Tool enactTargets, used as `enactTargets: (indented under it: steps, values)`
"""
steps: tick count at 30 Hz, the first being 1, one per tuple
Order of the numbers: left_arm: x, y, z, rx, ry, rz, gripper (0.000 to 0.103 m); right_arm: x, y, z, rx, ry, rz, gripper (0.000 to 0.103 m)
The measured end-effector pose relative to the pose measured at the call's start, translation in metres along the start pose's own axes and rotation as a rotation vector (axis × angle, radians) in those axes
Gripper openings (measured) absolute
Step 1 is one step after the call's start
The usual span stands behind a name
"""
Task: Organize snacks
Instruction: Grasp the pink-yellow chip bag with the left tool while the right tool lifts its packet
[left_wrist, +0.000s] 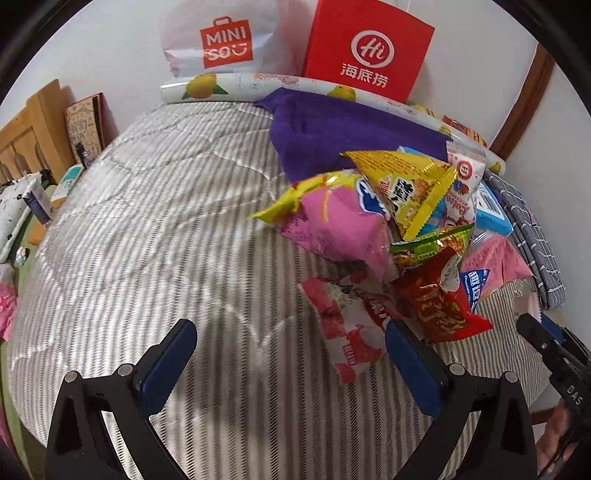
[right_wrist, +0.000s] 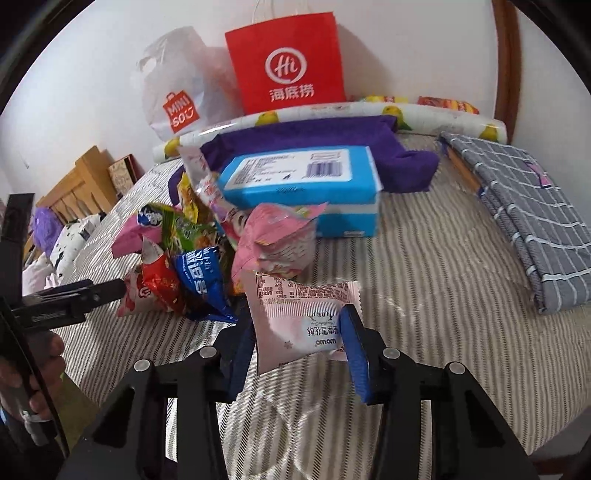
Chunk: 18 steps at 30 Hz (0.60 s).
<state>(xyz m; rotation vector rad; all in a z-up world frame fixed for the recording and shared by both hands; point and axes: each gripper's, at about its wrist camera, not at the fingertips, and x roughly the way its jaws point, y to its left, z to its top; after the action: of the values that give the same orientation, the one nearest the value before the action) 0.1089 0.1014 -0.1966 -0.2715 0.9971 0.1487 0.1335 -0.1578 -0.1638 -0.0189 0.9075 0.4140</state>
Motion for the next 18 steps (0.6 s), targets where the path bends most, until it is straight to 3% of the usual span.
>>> enactTargets:
  steps: [8, 18]
  values:
    - [0.000, -0.001, 0.012, -0.021, -0.026, -0.032, 0.099, -0.007, -0.015, 0.000, 0.030, -0.004, -0.012, 0.045]
    - [-0.010, 0.005, 0.054, -0.033, -0.076, -0.038, 0.099, -0.006, -0.030, 0.005, 0.056, 0.002, -0.032, 0.045]
